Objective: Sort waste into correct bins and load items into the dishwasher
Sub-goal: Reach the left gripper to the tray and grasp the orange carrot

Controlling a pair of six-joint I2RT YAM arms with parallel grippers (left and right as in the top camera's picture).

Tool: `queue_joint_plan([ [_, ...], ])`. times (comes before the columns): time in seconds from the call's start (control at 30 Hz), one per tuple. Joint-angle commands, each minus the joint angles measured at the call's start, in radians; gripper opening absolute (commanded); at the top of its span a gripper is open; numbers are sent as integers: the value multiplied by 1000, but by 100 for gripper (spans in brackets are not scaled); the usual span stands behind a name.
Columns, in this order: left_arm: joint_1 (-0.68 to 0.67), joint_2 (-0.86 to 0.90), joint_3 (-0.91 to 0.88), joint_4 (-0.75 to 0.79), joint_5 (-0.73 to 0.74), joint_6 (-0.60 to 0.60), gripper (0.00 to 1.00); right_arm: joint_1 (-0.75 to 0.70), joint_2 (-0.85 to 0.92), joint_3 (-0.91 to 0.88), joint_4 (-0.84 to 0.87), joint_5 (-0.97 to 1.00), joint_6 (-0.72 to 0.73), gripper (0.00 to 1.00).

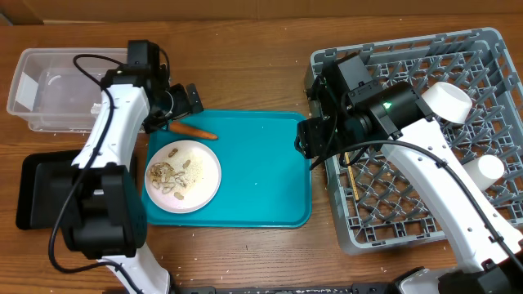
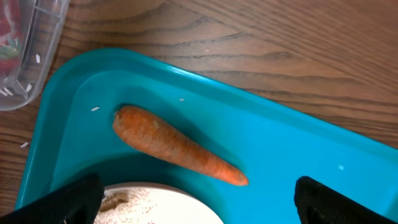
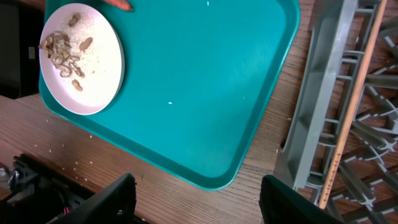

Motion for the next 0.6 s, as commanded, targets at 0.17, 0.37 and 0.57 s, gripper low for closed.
queue_joint_plan([
  [0.17, -53, 82, -10, -22, -110, -71, 100, 3, -13, 2, -3, -6, 4, 66],
  [0.37, -53, 148, -10, -32, -111, -138, 100, 3, -13, 2, -6, -6, 4, 67],
  [0.57, -53, 201, -10, 2, -109, -161, 93, 3, -13, 2, -11, -6, 4, 67],
])
